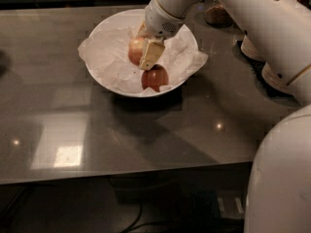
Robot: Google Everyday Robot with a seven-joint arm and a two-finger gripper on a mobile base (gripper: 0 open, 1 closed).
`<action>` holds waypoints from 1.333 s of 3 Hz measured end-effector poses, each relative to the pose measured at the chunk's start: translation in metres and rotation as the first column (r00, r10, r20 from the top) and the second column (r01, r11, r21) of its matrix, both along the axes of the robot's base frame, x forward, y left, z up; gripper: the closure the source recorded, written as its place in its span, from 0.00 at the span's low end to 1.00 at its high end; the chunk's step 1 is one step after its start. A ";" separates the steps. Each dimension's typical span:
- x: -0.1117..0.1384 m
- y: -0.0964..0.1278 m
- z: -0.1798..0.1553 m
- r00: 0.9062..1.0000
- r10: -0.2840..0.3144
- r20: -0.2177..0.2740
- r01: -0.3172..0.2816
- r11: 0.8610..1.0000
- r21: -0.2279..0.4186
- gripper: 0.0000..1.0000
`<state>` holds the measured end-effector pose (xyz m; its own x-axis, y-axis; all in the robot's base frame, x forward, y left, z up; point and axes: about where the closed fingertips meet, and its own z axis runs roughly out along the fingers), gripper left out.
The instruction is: Pick apple from white bowl
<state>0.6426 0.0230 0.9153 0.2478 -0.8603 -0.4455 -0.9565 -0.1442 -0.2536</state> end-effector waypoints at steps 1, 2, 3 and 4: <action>-0.025 -0.010 0.017 0.998 0.055 -0.016 -0.056 0.997 -0.045 1.00; -0.025 -0.008 0.019 0.998 0.060 -0.016 -0.061 0.997 -0.045 1.00; -0.041 -0.039 0.069 0.998 -0.001 0.067 0.003 1.000 -0.028 1.00; -0.041 -0.039 0.069 0.998 -0.001 0.067 0.003 1.000 -0.028 1.00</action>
Offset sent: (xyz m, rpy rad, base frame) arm -0.0197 -0.0067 0.0145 -0.0390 0.0092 0.0467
